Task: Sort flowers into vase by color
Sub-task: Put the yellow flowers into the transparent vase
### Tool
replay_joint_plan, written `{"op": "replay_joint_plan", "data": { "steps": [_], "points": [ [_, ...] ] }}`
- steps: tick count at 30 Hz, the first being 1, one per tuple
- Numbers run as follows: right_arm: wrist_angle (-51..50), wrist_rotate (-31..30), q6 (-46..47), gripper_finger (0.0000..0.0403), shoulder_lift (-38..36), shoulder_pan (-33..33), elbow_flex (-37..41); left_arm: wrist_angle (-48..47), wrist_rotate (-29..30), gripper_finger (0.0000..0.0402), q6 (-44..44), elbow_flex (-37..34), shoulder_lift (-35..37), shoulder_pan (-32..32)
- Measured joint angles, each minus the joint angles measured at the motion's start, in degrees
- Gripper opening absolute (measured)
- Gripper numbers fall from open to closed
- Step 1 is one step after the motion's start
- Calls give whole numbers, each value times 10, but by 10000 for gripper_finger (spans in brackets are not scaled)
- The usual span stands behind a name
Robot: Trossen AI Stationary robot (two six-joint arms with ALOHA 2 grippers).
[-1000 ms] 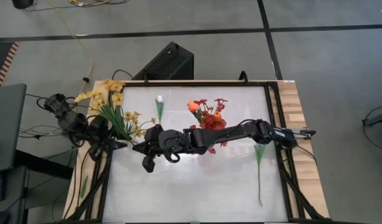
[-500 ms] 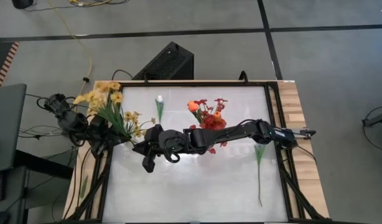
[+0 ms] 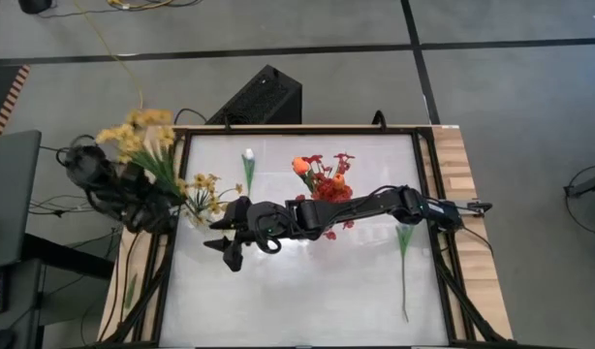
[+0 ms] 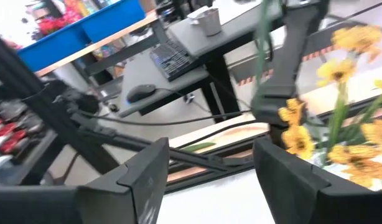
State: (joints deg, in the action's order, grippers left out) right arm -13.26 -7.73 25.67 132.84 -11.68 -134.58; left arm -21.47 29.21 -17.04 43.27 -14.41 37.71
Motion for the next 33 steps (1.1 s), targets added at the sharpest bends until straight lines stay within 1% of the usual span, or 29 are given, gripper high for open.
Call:
{"op": "replay_joint_plan", "data": {
  "steps": [3, 7, 10, 15, 21, 24, 27, 29, 31, 33],
  "points": [
    [0, 9, 5, 259, 0, -1, 0, -72, 35, 1, 2, 45, 12, 0],
    [0, 9, 20, 260, 0, -2, 0, -136, 75, 1, 2, 98, 22, 0],
    [-1, 9, 20, 260, 0, -2, 0, -214, 128, 1, -1, 136, 23, 0],
    [-1, 9, 28, 260, 0, -2, 0, -353, 204, 0, -68, 169, 22, 0],
    [-1, 9, 30, 260, 0, -3, 0, -472, 270, 0, -169, 175, 22, 0],
    [0, 9, 30, 260, 0, -3, 0, -531, 270, 0, -250, 170, 22, 0],
    [-1, 9, 30, 260, 0, -4, 0, -574, 232, 0, -308, 154, 22, 0],
    [0, 9, 30, 260, 0, -4, 0, -578, 206, 0, -331, 141, 22, 0],
    [0, 9, 30, 260, 0, -4, 0, -574, 184, 0, -333, 126, 22, 0],
    [-1, 9, 30, 260, 0, -4, 0, -565, 169, 0, -350, 109, 22, 0]
  ]
}}
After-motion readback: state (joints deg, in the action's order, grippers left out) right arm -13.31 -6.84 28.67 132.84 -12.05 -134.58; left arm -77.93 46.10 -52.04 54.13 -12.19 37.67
